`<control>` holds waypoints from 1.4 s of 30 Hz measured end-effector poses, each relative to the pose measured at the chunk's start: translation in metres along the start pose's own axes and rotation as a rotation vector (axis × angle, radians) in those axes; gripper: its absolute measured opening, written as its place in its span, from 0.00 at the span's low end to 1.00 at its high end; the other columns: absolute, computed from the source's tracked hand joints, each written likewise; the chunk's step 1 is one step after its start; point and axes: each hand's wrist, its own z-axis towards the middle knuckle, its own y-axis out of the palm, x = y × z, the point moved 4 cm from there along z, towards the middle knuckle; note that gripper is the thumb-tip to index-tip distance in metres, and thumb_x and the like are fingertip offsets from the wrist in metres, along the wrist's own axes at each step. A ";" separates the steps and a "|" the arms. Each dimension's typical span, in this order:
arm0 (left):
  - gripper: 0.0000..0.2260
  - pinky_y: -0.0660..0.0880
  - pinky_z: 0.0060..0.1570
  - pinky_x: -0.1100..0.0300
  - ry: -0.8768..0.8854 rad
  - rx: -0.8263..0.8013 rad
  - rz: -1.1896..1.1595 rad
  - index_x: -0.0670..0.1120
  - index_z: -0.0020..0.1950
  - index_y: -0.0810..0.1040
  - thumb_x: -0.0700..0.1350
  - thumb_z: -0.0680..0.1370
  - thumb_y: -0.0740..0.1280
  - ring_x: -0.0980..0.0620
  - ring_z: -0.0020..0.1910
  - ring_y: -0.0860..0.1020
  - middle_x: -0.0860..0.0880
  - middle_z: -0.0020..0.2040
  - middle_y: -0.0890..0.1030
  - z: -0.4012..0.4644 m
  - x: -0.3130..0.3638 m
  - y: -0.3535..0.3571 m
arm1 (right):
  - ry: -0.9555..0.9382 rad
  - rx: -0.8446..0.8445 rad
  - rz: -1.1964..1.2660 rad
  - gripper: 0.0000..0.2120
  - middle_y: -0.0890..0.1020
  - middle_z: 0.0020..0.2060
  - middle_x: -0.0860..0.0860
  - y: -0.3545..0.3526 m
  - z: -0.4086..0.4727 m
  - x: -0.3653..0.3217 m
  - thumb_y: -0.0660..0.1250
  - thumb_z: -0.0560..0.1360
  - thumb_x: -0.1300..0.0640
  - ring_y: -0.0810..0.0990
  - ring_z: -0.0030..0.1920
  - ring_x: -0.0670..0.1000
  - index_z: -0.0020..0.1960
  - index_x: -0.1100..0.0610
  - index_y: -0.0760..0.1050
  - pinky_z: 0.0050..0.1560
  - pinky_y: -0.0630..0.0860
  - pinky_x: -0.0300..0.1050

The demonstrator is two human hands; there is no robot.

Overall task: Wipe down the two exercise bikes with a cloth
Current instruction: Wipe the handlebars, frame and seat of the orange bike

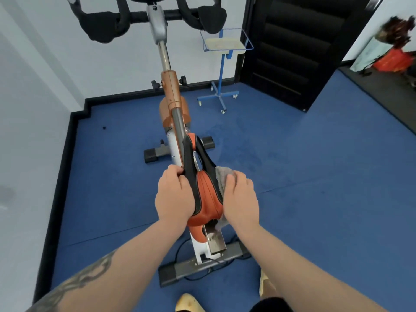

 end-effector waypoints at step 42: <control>0.11 0.71 0.42 0.55 -0.391 0.509 0.198 0.53 0.52 0.79 0.43 0.80 0.58 0.51 0.42 0.78 0.55 0.46 0.82 -0.037 0.027 0.014 | -1.487 -0.616 -0.444 0.20 0.78 0.58 0.41 0.048 0.093 -0.092 0.48 0.82 0.49 0.66 0.68 0.46 0.57 0.47 0.78 0.74 0.50 0.52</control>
